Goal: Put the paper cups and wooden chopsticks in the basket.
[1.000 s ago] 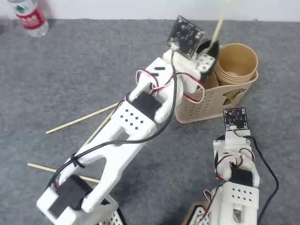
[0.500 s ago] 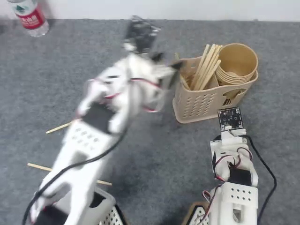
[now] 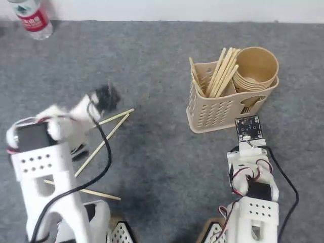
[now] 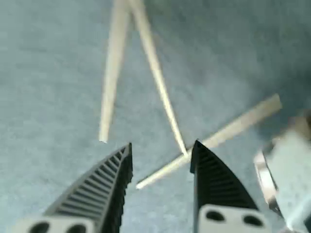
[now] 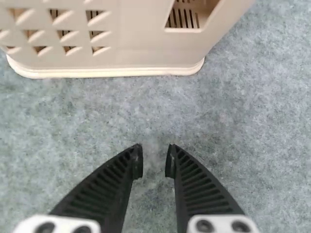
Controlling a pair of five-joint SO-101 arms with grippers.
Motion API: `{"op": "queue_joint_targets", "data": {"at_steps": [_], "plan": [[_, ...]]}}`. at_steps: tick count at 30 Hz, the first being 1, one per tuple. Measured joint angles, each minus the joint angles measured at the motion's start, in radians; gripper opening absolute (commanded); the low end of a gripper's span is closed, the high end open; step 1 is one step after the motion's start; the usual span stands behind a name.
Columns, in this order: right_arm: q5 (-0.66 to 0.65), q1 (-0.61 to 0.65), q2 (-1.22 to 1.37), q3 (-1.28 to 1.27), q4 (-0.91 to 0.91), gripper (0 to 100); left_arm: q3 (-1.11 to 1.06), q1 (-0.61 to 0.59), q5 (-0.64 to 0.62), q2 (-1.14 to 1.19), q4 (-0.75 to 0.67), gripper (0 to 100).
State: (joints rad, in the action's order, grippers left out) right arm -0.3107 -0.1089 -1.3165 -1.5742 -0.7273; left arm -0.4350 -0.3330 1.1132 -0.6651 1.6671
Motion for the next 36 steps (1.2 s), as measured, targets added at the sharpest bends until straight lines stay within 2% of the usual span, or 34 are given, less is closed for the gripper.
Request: {"op": "queue_joint_targets", "data": {"at_steps": [2, 6, 12, 16, 21, 31, 36], "plan": [[0.000, 0.002, 0.000, 0.000, 0.000, 9.7, -0.051, -0.060, 0.157, 0.018, 0.008, 18], [0.000, 0.002, 0.000, 0.000, 0.000, 9.7, -0.178, -0.173, 0.310, 0.074, -0.069, 18], [0.000, 0.002, 0.000, 0.000, 0.000, 9.7, -0.344, -0.381, 0.672, 0.121, -0.161, 18], [0.000, 0.002, 0.000, 0.000, 0.000, 9.7, -0.414, -0.465, 0.824, 0.127, -0.224, 18], [0.000, 0.002, 0.000, 0.000, 0.000, 9.7, -0.532, -0.519, 0.914, 0.127, -0.365, 18], [0.000, 0.002, 0.000, 0.000, 0.000, 9.7, -0.729, -0.531, 0.931, 0.127, -0.684, 18], [0.000, 0.002, 0.000, 0.000, 0.000, 9.7, -0.793, -0.528, 0.965, 0.126, -0.789, 18]]}}
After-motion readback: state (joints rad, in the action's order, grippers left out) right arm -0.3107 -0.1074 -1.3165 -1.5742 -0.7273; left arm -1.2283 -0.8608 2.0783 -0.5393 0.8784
